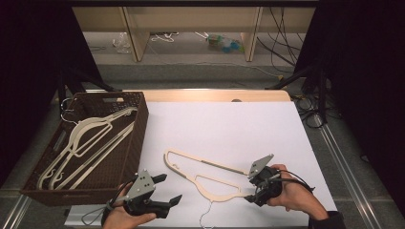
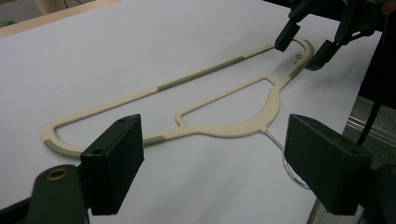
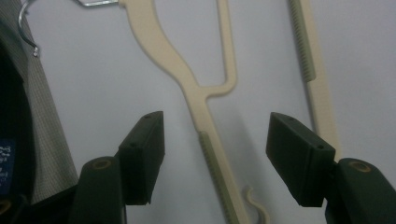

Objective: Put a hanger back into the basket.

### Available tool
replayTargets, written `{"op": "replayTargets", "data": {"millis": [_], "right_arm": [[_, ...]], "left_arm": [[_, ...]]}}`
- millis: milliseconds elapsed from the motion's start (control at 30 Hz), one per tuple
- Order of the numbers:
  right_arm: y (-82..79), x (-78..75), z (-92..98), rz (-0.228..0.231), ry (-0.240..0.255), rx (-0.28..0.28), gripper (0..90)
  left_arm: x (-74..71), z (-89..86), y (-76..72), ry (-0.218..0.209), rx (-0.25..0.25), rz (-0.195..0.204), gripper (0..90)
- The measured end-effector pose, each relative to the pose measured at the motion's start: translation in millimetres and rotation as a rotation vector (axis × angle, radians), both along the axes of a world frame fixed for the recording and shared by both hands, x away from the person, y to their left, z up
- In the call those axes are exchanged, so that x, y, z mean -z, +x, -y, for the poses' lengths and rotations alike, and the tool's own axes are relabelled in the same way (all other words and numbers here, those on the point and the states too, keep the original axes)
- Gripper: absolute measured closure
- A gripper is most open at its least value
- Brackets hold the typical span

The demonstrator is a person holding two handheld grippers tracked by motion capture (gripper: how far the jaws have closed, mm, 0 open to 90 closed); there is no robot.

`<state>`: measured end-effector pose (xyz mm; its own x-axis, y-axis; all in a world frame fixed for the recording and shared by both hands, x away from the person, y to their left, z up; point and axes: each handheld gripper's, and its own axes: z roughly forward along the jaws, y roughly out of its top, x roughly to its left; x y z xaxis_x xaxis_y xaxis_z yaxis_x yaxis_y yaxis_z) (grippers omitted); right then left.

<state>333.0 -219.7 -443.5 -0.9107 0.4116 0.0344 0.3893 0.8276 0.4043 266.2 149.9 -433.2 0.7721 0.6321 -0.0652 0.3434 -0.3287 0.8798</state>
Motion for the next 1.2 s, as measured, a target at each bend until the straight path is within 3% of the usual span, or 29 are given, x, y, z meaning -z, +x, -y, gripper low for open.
{"op": "replayTargets", "data": {"millis": [333, 433, 667, 967, 1200], "right_arm": [[-1.2, 10.6, -7.5, 0.006, -0.069, -0.027, 39.3], [-1.1, 12.0, -8.0, 0.012, -0.083, -0.035, 42.0], [-1.7, 13.1, -11.5, 0.015, -0.151, -0.076, 48.1], [-1.7, 13.3, -14.0, -0.001, -0.147, -0.115, 57.5], [3.7, 10.7, -14.0, -0.035, -0.192, -0.128, 65.7]], "left_arm": [[0.0, -2.7, 1.4, 0.004, 0.005, 0.007, 20.3], [2.5, -0.7, 0.8, 0.006, 0.008, -0.018, 20.3], [3.0, -1.2, 2.0, 0.017, 0.009, -0.009, 20.4], [4.1, -0.4, 0.7, 0.025, 0.016, -0.008, 21.0], [4.7, -1.1, 1.4, 0.024, 0.023, -0.014, 21.6]]}}
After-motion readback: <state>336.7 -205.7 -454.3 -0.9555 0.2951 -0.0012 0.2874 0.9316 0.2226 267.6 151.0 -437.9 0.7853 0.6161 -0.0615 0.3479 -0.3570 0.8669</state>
